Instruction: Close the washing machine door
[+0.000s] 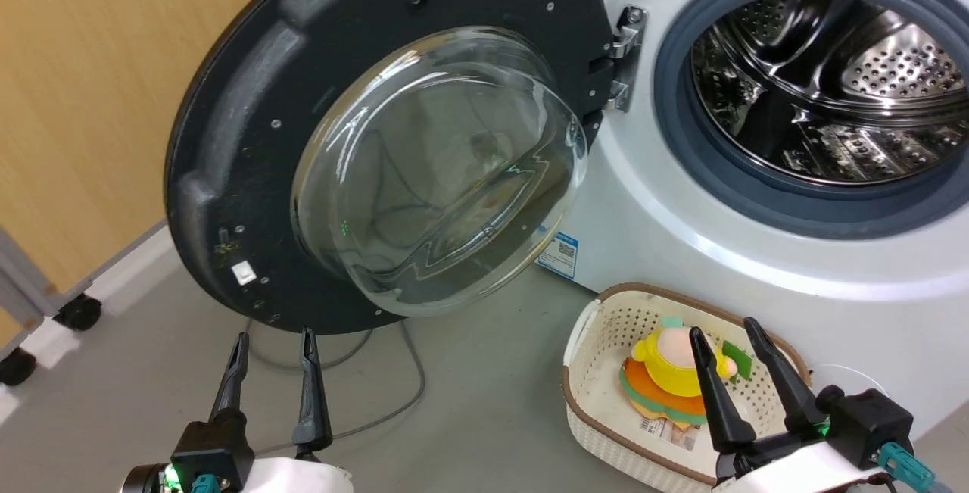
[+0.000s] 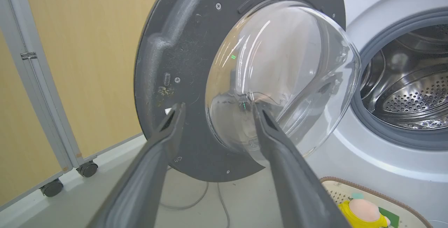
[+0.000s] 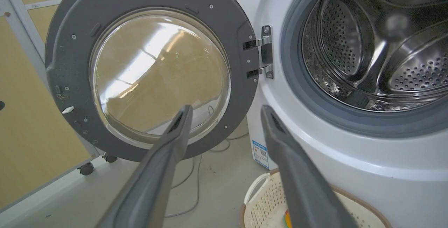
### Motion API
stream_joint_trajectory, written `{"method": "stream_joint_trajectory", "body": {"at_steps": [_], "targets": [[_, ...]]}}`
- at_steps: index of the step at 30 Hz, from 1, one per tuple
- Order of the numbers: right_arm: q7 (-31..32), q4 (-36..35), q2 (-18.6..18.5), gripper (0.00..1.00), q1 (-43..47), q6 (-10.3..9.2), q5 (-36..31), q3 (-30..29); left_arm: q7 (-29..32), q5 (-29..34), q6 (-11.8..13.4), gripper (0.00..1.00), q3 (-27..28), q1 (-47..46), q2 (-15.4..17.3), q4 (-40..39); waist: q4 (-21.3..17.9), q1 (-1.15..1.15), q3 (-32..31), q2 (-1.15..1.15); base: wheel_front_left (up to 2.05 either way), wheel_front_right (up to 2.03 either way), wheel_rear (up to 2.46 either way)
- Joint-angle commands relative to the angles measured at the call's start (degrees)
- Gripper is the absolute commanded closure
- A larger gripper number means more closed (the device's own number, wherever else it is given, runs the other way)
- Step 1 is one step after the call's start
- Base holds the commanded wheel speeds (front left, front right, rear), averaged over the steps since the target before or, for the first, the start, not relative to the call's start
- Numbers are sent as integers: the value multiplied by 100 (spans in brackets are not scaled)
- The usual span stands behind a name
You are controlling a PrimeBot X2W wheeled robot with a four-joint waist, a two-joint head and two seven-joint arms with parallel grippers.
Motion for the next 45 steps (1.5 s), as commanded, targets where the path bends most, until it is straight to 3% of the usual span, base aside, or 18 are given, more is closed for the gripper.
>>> {"method": "stream_joint_trajectory", "body": {"at_steps": [1,18,19,20,21,25,30,33,37,45], "targets": [[-63,23,-35,0,-39,4,62,27,-64,-41,38,0,-15,78,-3,-24,46,0,0,0,0,0,0],[-152,76,-46,0,-39,5,134,43,-153,-107,43,0,46,65,-4,14,234,0,11,0,0,0,0],[-152,78,-49,0,-39,5,135,43,-153,-139,25,19,46,62,-4,6,235,0,12,0,0,0,0],[-152,78,-51,0,-38,5,136,42,-153,-179,-11,93,59,42,-4,-27,237,0,14,0,0,0,0],[-152,77,-54,0,-36,5,135,40,-153,-209,-56,100,91,15,-4,-62,241,0,18,0,0,0,0],[-152,38,-73,0,-29,5,111,-1,-153,-333,-74,100,447,-232,12,-377,257,0,100,0,0,0,0],[-152,-67,-78,0,4,5,18,-178,-153,-686,-460,100,927,-897,335,-192,272,0,301,0,0,0,0],[-152,-132,-82,0,60,5,-34,-264,-40,-1442,-712,100,1288,-1459,370,138,286,0,423,0,0,0,0],[-152,-254,-75,0,61,5,-114,-321,267,-2087,-1027,100,1704,-2219,813,663,180,0,650,0,0,0,0],[-103,-312,-212,0,-121,5,-161,-246,1251,-3765,-1184,100,2689,-3640,1378,2273,-113,0,987,0,0,0,0]]}}
